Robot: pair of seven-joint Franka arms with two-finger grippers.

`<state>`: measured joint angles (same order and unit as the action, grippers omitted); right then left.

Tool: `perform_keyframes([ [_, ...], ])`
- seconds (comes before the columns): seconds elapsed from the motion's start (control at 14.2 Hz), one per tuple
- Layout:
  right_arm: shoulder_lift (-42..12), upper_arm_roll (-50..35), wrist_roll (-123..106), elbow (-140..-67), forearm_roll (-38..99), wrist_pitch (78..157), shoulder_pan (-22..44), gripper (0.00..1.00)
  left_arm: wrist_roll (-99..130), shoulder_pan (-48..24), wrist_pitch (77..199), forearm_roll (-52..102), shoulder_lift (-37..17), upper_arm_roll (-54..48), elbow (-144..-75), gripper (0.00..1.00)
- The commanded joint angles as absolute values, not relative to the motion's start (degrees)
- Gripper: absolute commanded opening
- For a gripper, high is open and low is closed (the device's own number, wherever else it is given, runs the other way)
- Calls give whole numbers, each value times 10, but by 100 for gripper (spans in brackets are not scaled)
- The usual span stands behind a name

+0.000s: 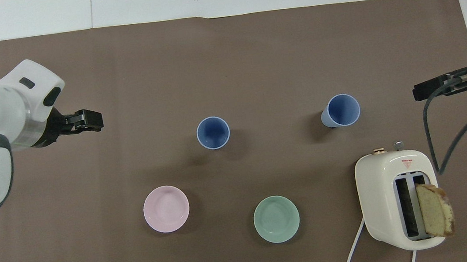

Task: Stack blue cups with both arms
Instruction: 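Release the cup with the left gripper while the right gripper reaches out, then grasp the other blue cup with the right gripper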

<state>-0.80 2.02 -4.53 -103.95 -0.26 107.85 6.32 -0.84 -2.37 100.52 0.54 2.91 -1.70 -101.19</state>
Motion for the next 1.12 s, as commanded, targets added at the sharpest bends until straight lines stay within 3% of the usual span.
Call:
perform_keyframes([
  [0.0,-39,20,-38,-1049,9,1120,72,100,-33,-7,935,1,41,-22,-962,100],
  [0.35,-70,20,-45,-1052,9,1169,73,100,-32,-7,847,-1,41,-21,-882,100],
  [1.05,-98,18,-58,-1072,37,1189,62,100,-26,-8,798,2,57,-25,-880,100],
])
